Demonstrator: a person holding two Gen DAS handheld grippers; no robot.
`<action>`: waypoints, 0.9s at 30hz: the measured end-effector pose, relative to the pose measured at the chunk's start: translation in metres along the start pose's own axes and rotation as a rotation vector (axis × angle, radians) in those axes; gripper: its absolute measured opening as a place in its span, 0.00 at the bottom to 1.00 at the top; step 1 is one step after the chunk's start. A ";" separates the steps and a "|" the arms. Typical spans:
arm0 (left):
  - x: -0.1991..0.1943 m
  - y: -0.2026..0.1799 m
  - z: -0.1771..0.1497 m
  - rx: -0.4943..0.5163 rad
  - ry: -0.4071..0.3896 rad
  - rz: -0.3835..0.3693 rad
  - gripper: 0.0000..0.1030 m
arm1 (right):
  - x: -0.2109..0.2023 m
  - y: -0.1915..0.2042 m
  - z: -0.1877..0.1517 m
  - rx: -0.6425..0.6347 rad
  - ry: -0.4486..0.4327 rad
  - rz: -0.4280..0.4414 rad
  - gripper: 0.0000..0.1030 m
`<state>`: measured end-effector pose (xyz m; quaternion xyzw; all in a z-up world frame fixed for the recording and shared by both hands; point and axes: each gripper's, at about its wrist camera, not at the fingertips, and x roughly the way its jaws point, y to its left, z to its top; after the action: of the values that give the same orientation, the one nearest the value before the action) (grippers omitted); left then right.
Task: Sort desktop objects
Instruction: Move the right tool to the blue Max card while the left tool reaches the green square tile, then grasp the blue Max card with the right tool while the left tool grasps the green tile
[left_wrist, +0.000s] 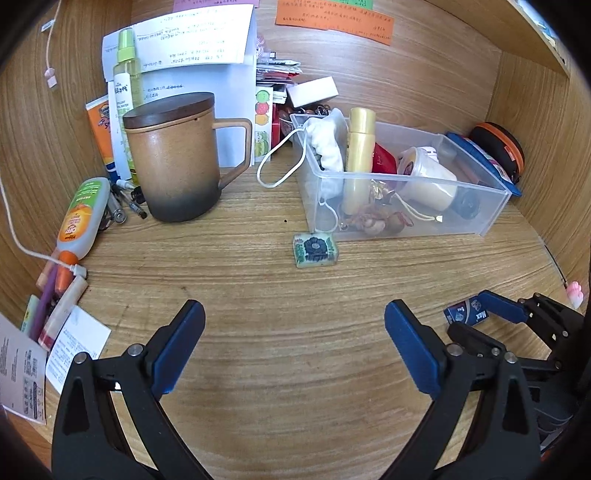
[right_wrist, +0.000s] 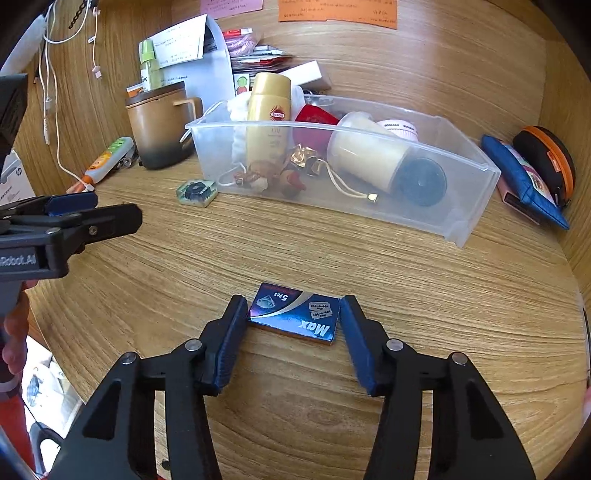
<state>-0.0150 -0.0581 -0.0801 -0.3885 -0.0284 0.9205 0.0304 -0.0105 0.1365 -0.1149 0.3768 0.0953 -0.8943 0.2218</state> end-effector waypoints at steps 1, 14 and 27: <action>0.002 0.000 0.002 0.001 0.005 -0.003 0.96 | 0.001 0.000 0.001 0.002 0.000 -0.001 0.47; 0.045 -0.015 0.034 0.037 0.087 0.030 0.91 | -0.011 -0.029 0.023 0.067 -0.063 0.059 0.47; 0.075 -0.025 0.045 0.043 0.153 0.067 0.48 | -0.012 -0.043 0.037 0.054 -0.091 0.115 0.47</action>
<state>-0.0988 -0.0285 -0.1009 -0.4577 0.0070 0.8890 0.0100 -0.0466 0.1659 -0.0805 0.3466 0.0393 -0.8985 0.2665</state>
